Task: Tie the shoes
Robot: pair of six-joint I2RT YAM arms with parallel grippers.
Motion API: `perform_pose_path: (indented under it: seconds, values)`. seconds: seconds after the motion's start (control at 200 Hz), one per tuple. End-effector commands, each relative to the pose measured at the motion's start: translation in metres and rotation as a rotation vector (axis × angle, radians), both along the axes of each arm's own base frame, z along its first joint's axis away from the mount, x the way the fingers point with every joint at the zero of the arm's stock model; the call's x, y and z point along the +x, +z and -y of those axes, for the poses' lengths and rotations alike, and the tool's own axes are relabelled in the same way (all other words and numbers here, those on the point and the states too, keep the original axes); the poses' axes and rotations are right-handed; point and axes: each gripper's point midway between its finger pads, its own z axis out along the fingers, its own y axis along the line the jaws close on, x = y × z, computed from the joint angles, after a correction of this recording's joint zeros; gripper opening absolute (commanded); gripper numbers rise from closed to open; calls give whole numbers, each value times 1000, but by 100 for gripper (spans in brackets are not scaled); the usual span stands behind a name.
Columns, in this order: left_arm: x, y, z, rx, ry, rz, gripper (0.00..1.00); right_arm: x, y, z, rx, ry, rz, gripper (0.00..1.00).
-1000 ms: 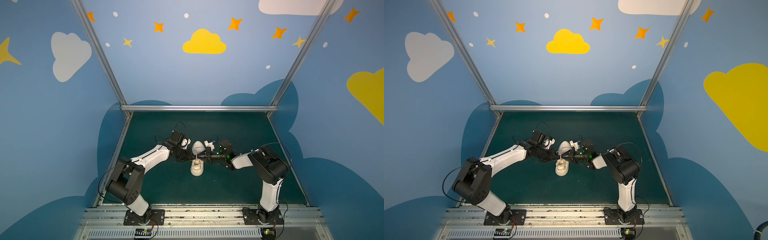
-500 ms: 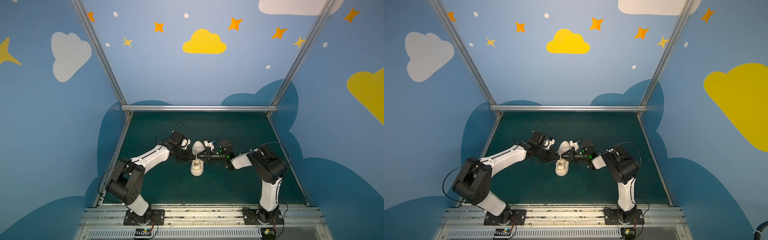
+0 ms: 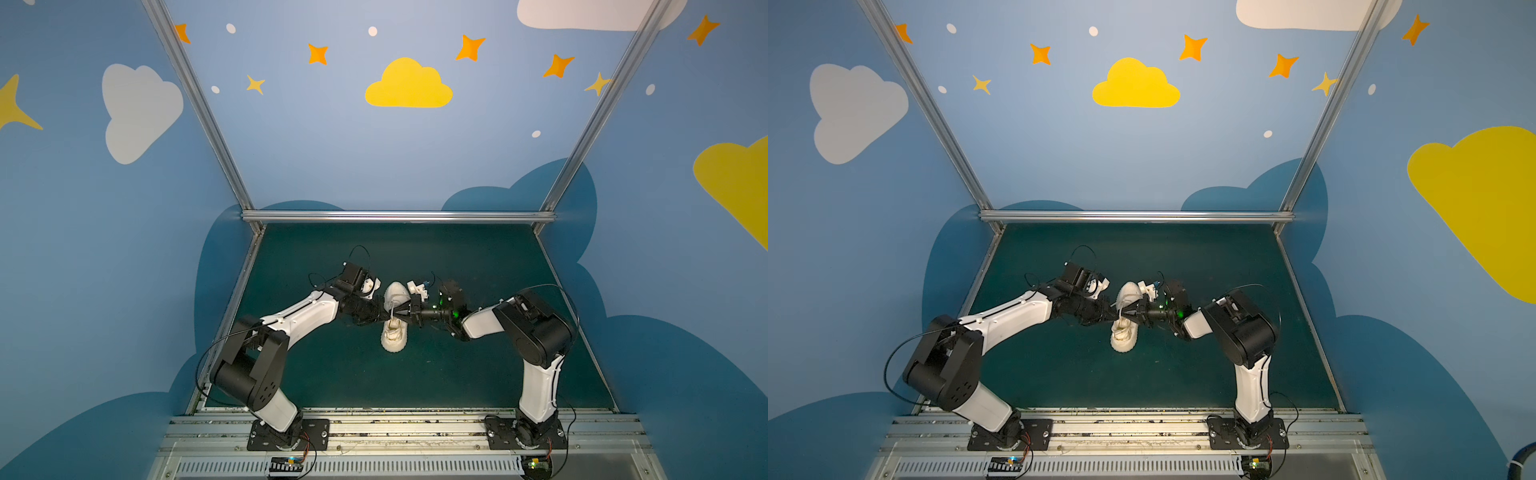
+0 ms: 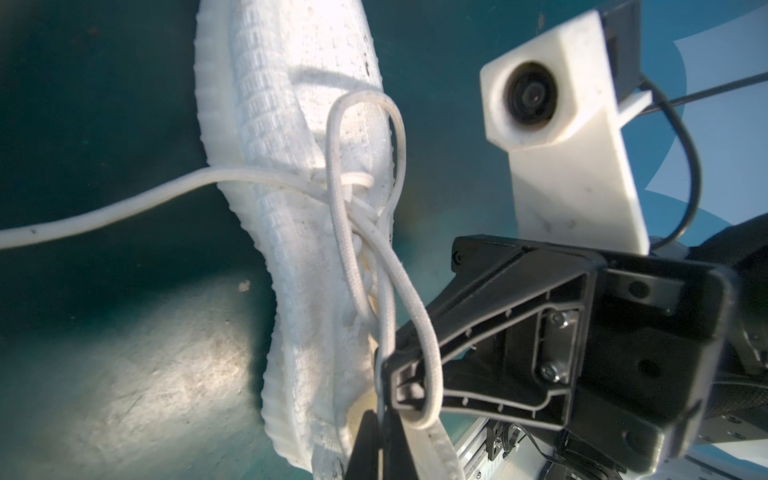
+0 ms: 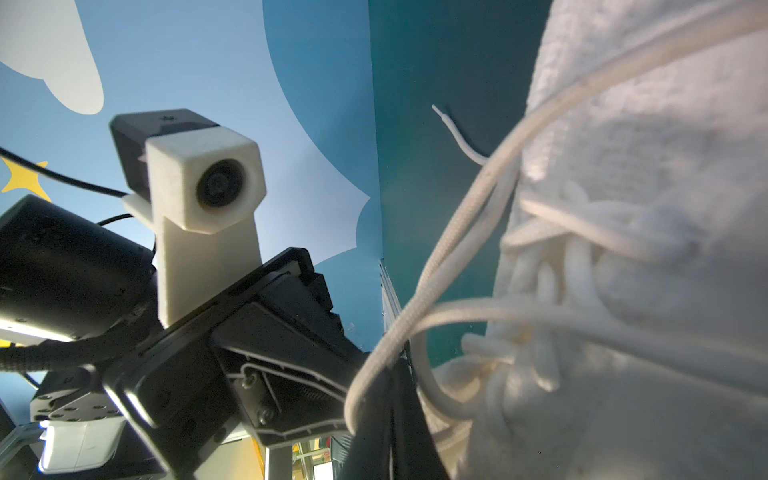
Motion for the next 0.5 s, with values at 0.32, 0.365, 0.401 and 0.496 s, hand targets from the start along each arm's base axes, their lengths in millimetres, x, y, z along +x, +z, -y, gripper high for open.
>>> perform_pose_path:
  seconds: [0.32, 0.365, 0.401, 0.496]
  values:
    - [7, 41, -21, 1, 26, 89, 3, -16, 2, 37, -91, 2, 38, 21]
    - [8, 44, -21, -8, 25, 88, 3, -19, -1, 41, -113, 3, 25, 22]
    - [8, 49, -20, -17, 22, 92, 3, -19, 1, 45, -123, 3, 35, 23]
    - [11, 69, -18, -35, 23, 126, 3, -22, 3, 58, -195, -3, 79, 29]
